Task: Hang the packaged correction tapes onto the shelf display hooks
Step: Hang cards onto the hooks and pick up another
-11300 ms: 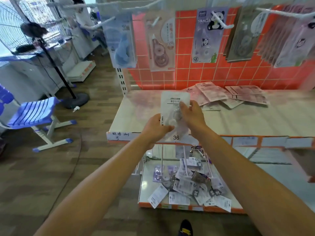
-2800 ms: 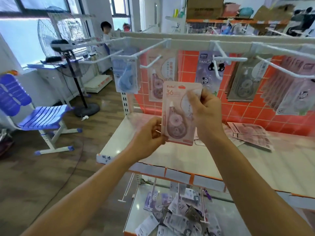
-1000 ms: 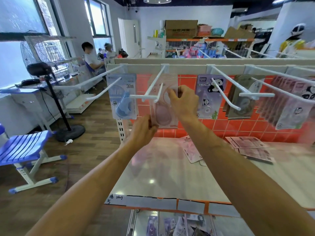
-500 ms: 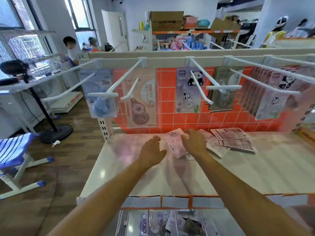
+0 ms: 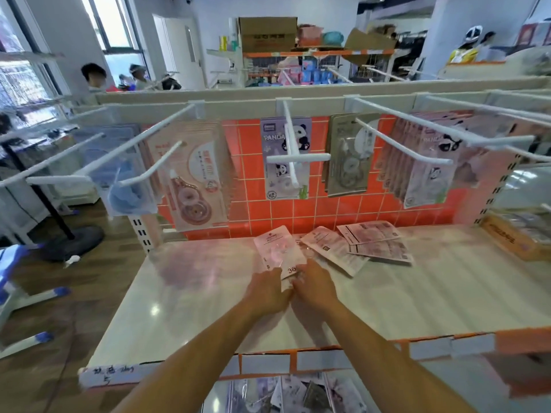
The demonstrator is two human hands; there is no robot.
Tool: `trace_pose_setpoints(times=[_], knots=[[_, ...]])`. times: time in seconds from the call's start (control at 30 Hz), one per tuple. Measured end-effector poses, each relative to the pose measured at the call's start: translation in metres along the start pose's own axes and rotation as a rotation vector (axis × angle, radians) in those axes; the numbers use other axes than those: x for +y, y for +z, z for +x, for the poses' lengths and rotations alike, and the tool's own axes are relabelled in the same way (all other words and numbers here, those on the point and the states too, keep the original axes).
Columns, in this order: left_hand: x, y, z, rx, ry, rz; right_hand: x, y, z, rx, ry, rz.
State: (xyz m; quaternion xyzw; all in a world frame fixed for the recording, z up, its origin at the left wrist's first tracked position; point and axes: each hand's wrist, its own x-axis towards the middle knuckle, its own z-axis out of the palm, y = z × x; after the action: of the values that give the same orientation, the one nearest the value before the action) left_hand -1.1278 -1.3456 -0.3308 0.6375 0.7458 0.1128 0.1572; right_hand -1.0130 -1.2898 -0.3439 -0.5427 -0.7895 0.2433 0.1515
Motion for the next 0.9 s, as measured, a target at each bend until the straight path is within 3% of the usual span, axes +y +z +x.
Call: trace_pose_setpoints(times=[0.23,0.4,0.6,0.77,0.9], knots=[[0.003,0.012,-0.011,0.088,-0.024,0.096,0.005,-0.005,-0.009,0.165,0.173,0.33],[0.001,0.016,-0.028,0.129,-0.049,0.019,0.015,-0.002,-0.009,0.146,0.411,0.588],[-0.001,0.015,-0.043,0.12,-0.145,-0.194,0.021,-0.01,-0.017,-0.029,0.377,0.703],[-0.002,0.013,-0.058,0.217,-0.244,-0.431,0.017,-0.011,-0.036,-0.067,0.381,0.922],[-0.003,0.005,-0.073,0.205,-0.296,-0.742,0.011,-0.019,-0.053,-0.068,0.289,0.853]])
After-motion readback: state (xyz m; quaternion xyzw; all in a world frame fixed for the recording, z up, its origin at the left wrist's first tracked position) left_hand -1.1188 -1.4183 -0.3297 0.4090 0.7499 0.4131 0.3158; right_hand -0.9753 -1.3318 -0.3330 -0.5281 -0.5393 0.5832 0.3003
